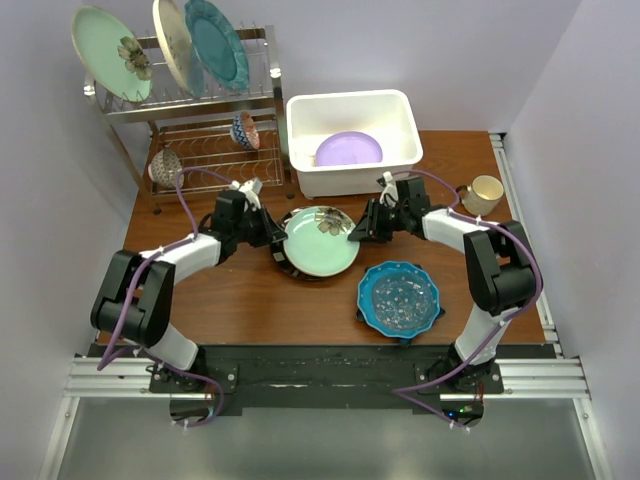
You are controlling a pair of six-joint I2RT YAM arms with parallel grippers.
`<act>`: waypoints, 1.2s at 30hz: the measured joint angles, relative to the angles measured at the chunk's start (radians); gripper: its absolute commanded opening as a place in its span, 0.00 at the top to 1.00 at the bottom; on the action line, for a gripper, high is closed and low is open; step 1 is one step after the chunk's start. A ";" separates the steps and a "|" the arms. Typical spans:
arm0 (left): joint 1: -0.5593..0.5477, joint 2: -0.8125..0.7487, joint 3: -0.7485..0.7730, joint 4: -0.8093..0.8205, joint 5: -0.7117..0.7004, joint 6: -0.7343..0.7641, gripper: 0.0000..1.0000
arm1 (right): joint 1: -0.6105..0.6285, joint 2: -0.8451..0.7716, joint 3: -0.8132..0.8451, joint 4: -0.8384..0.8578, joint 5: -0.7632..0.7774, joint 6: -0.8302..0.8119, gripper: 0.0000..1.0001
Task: Place the plates into the plastic bin on the countertop
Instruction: Pick up the plate at the center of the board.
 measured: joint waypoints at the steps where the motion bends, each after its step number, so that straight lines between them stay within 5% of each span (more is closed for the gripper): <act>1: 0.002 0.003 0.000 -0.001 -0.001 0.001 1.00 | 0.000 -0.001 -0.006 0.013 -0.009 0.005 0.71; 21: 0.011 0.045 0.000 0.002 0.000 0.003 1.00 | -0.013 -0.070 -0.063 0.175 -0.132 0.106 0.76; 36: 0.016 0.045 0.000 0.017 0.016 0.010 1.00 | -0.010 0.010 -0.070 0.272 -0.196 0.173 0.57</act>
